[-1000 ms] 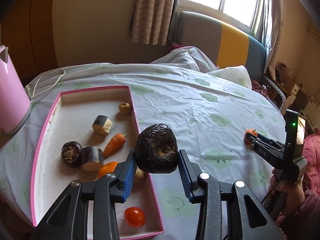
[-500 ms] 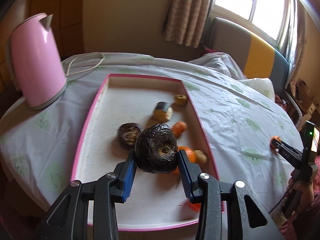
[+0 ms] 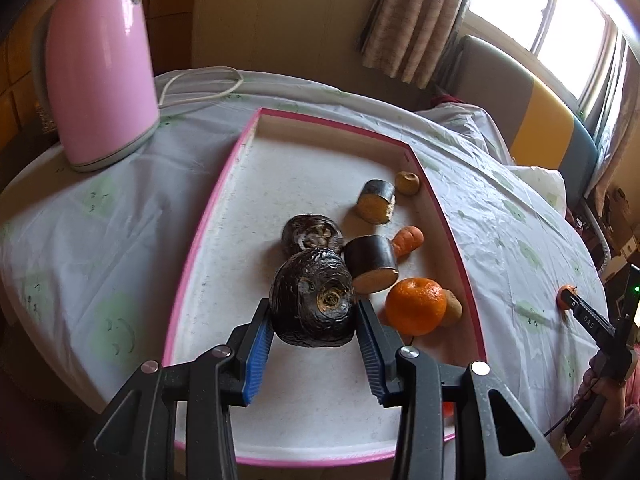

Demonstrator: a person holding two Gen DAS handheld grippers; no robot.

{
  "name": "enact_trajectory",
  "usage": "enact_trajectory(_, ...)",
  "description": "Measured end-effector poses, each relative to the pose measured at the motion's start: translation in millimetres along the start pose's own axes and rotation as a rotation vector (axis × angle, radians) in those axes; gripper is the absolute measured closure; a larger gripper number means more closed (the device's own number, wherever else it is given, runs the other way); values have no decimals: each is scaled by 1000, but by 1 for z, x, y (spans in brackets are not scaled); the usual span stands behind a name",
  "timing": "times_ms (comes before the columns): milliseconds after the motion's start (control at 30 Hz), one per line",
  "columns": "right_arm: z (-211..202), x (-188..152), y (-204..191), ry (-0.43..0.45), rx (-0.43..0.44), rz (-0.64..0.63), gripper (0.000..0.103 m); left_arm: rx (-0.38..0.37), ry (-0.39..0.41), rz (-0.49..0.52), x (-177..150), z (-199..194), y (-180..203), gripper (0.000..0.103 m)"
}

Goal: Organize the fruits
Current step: 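Carry the dark dried fruit into the tray and open the left gripper, then carry the second tangerine into the tray and open the right gripper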

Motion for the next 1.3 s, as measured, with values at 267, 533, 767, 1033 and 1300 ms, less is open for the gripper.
enact_trajectory(267, 0, -1, 0, 1, 5, 5, 65, 29, 21, 6, 5, 5, 8, 59)
enact_trajectory(533, -1, 2, -2, -9, 1, -8, 65, 58, 69, 44, 3, -12, 14, 59)
enact_trajectory(767, -6, 4, -8, -16, 70, 26, 65, 34, 85, 68, 2, -21, 21, 59)
enact_trajectory(1033, -19, 15, -61, -7, 249, -41, 65, 17, 96, 80, -1, -28, 25, 59)
enact_trajectory(1300, -44, 42, -143, 12, 520, -153, 65, 18, 104, 76, 0, -30, 22, 59)
Point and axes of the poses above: each gripper's, at about its wrist camera, not at the fingertips, and z roughly the way its jaws point, y to its right, x to its top, the point moved 3 cm from there along z, roughly the way its jaws point, and after that the axes turned 10 degrees about -z, right-handed, at the moved point
